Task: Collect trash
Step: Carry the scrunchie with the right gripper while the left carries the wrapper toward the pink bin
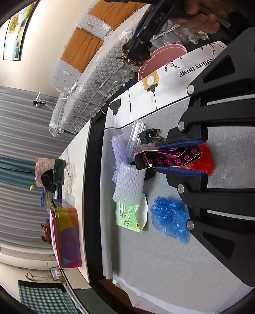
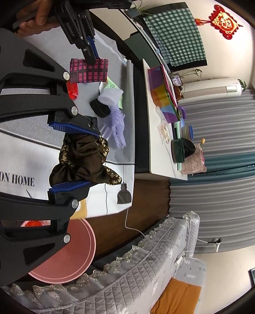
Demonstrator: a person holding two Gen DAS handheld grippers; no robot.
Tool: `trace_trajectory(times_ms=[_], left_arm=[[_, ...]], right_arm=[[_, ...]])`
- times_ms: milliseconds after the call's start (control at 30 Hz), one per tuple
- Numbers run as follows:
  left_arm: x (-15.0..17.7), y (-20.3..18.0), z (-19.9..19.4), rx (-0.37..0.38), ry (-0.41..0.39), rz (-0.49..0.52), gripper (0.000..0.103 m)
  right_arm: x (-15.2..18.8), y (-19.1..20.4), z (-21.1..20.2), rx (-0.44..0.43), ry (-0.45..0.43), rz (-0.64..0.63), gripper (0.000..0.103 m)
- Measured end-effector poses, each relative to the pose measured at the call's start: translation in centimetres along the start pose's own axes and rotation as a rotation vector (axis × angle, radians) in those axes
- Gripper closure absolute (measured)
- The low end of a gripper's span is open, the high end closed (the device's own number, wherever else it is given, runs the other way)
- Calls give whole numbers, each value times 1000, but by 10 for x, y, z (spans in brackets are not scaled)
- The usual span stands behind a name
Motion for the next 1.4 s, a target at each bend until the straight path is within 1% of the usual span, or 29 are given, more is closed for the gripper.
trace_trajectory(times_ms=[400, 600, 900, 1400], left_arm=[[-3, -18, -7, 9, -30, 35, 85], [-5, -27, -7, 18, -35, 50, 85], [-6, -42, -4, 34, -35, 62, 85], [-8, -83, -1, 80, -32, 98, 85]], right_arm=[[-8, -17, -15, 30, -34, 30, 61], [-13, -26, -24, 46, -55, 38, 61], [-14, -39, -32, 66, -64, 46, 61], [-16, -76, -58, 132, -91, 81, 61]])
Point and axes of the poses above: each gripper's, at about its wrist camera, not at the fingertips, and z roughly the way its jaws point, y to its left, x to its underside, the point moved 2 cm from there along z, roughly the way its jaws point, and after that the axes turned 13 degrees about -x, right-handed, at the moved point
